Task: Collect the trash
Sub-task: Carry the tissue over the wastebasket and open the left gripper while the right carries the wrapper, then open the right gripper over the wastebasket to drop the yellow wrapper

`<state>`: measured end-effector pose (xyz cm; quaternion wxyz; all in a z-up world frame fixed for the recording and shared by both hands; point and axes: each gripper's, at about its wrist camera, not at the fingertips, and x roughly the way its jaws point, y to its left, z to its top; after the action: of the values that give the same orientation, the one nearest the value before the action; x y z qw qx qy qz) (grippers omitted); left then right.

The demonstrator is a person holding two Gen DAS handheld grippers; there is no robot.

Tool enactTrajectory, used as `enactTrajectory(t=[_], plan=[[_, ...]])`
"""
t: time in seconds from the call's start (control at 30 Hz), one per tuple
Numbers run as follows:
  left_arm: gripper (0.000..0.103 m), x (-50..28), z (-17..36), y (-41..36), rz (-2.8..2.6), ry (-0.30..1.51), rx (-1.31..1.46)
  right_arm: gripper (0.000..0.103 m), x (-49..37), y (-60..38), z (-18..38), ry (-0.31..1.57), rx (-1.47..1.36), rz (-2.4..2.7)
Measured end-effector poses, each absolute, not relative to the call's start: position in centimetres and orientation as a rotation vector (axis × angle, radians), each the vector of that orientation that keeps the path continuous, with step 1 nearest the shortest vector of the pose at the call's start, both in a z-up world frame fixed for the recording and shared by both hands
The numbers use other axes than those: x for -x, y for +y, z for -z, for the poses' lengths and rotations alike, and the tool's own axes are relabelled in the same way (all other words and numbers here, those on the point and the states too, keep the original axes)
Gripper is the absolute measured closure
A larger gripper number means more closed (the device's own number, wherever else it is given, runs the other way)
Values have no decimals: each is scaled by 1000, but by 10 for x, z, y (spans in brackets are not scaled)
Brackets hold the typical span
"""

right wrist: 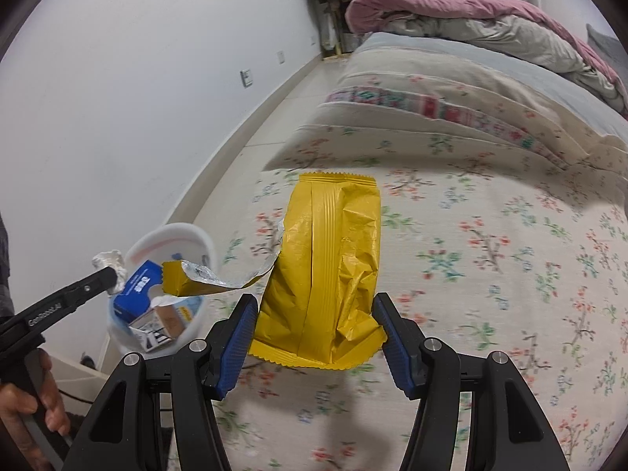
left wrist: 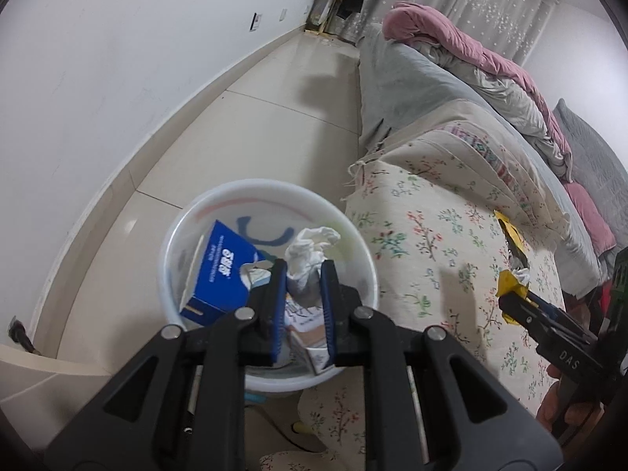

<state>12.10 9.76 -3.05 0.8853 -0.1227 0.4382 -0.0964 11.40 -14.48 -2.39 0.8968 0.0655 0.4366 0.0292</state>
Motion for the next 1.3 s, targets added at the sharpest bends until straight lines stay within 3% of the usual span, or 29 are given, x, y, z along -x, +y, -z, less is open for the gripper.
enactTrajectory(t=[0.07,0.1,0.13,0.2,0.43,0.7,1.03,1.23,1.3], plan=[[78,-123,33,101,191,926,250,42,-117,-138,26,910,-133,-70],[66,-124,34,103,183,936,245,42,-118,-135,27,912,-130,-74],[48,-124,33,105,171,940,241,42,-120,-132,28,914,-126,-76],[32,-122,31,111,140,928,227,42,-123,-126,29,919,-117,-83],[17,-114,26,130,54,943,149,42,-140,-99,33,937,-120,-157],[6,-110,24,161,-58,962,121,41,-162,-54,48,1001,-85,-267],[6,-109,23,186,-119,962,168,39,-177,-20,54,1038,-46,-373],[6,-109,21,190,-128,954,190,24,-178,-12,52,1026,-70,-421],[6,-109,21,191,-127,949,196,24,-177,-11,51,1020,-73,-423]])
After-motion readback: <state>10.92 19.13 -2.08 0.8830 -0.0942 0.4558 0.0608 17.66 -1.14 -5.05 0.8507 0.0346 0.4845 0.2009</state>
